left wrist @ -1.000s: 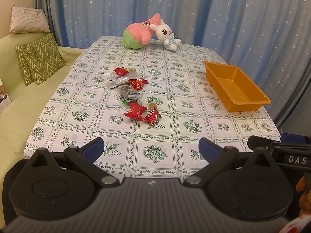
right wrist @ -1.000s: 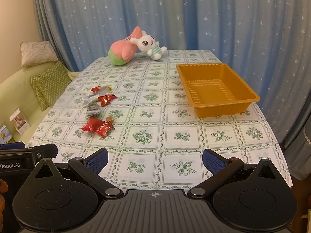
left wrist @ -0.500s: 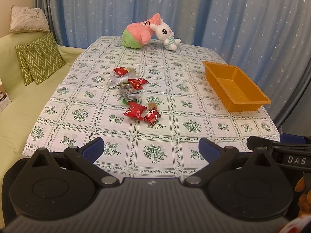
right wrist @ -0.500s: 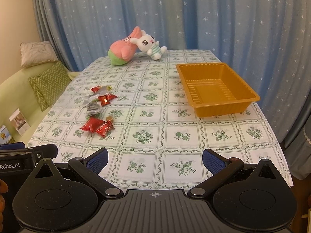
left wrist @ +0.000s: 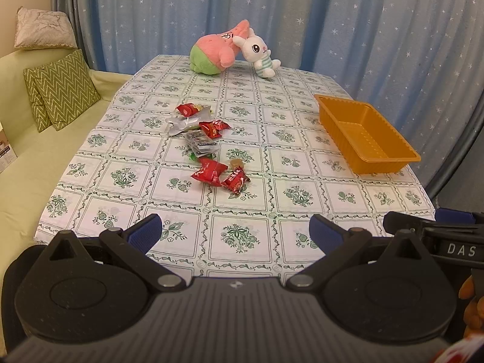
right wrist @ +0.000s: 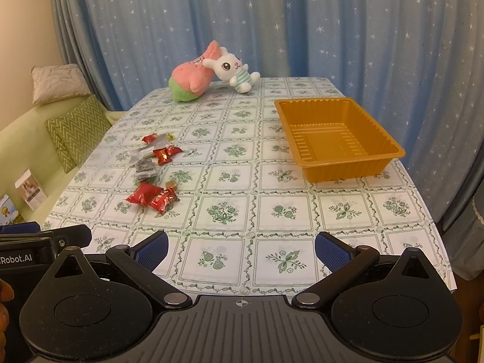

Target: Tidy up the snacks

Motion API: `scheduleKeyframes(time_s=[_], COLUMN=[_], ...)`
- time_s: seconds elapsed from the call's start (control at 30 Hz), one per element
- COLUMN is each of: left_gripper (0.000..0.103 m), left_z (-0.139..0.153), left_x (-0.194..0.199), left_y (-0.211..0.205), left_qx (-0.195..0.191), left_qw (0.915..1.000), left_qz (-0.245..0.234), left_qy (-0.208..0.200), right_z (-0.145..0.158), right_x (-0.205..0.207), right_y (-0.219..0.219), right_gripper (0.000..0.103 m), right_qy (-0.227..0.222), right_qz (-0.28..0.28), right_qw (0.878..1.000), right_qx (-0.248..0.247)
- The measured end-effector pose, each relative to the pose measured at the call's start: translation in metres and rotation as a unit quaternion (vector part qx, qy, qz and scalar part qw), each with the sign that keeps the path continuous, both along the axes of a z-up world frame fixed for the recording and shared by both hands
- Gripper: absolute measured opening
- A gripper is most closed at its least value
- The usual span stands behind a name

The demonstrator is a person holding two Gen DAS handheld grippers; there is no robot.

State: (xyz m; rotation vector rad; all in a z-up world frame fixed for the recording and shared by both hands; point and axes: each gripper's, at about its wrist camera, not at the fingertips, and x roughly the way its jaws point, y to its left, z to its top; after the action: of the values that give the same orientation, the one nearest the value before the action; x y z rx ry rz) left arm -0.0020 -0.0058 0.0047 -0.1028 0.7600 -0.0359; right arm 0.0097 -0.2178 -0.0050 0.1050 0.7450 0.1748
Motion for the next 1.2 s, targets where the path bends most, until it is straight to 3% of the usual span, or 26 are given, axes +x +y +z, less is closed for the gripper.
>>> scheduleKeyframes(time_s=[0.47,0.6,0.73,0.83,0.93,1.2], left_gripper=[0.103,0.102,0.094,0.091,0.089,0.06], left_z=[-0.008,-0.017,-0.031,-0.042,-0.055,-0.089], left_x=[0.012,0.029,0.058,0.083,0.109,0.165], left_y=[0.017,0.025,0.033,0.038,0.039,0.044], left_qx=[-0.011,-0.005,0.009,0.014,0.028,0.035], left_qw=[0.9998,0.9999,0.9998,0.9994,0.9983,0.995], left_qz=[0.013,0.012,0.002,-0.017,-0.039,-0.079], left_qy=[0.005,0.008,0.019,0.025,0.034,0.051], right_z=[-0.012,-0.023,-0.037,-0.05,-0.064,-0.098], right_x=[0.013,0.028,0.047,0.063,0.078,0.115], right_y=[0.003,0.007,0.014,0.019,0.027,0.048], right_gripper=[0.103,0.102,0.102,0.08,0.077,0.063], right_qy=[-0.007,-0.016,-0.016,-0.007,-0.002,0.016], right_qz=[0.009,0.023,0.034,0.044,0.055,0.079], right_qw=[1.0,0.999,0.999,0.999,0.998,0.996], right_qx=[0.004,0.016,0.017,0.026,0.027,0.033])
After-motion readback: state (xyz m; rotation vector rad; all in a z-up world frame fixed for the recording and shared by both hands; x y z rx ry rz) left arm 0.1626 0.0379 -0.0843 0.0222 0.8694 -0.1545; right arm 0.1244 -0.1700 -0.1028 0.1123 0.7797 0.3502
